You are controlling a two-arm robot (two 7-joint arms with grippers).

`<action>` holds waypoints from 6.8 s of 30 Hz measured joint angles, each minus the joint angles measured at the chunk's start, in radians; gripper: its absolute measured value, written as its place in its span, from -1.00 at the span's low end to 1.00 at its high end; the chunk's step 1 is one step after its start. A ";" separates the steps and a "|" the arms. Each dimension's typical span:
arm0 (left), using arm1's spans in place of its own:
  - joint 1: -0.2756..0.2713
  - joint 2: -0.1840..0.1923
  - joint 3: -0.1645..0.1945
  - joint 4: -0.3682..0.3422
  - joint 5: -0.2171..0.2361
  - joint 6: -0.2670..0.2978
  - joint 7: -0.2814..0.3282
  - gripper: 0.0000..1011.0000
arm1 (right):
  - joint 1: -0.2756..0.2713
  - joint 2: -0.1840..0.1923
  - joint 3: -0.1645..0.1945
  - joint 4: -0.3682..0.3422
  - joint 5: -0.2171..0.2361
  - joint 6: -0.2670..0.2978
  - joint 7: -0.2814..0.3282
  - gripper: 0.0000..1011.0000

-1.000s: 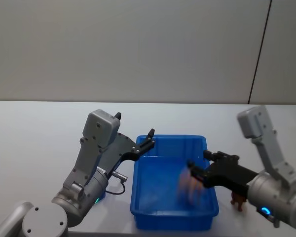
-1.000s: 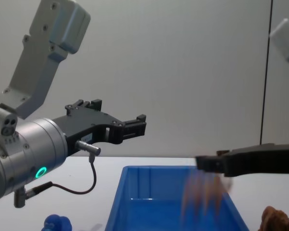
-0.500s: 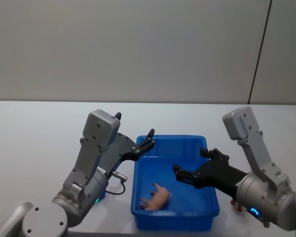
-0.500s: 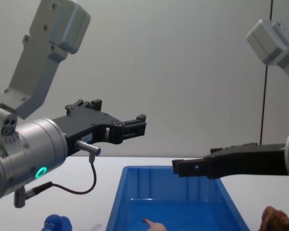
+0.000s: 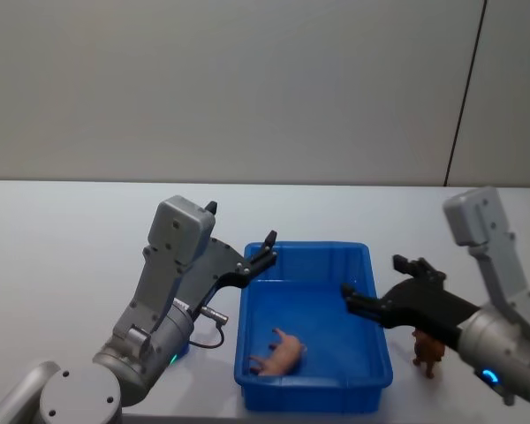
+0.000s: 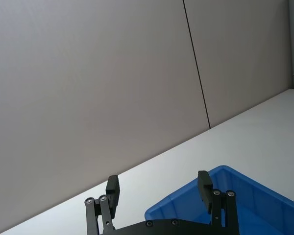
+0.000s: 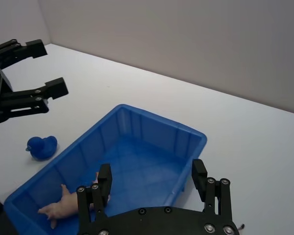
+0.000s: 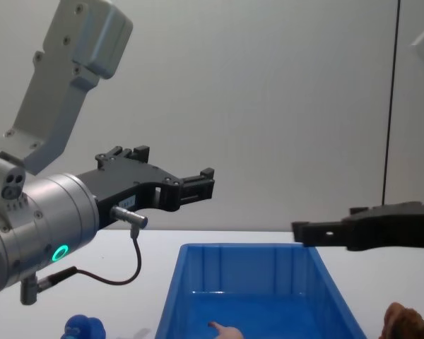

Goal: Pick up the two dolls from the table and place them into the box.

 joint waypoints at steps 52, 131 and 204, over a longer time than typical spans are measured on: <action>0.000 0.000 0.000 0.000 0.000 0.000 0.000 0.98 | -0.157 0.127 0.047 0.018 -0.006 -0.042 -0.055 0.98; 0.000 0.000 0.000 0.000 0.000 0.000 0.000 0.98 | 0.003 -0.059 -0.054 -0.023 -0.055 0.048 -0.005 0.52; 0.238 0.192 -0.064 -0.150 -0.238 0.127 0.126 0.98 | 0.011 0.064 0.070 0.104 0.028 -0.194 0.051 0.98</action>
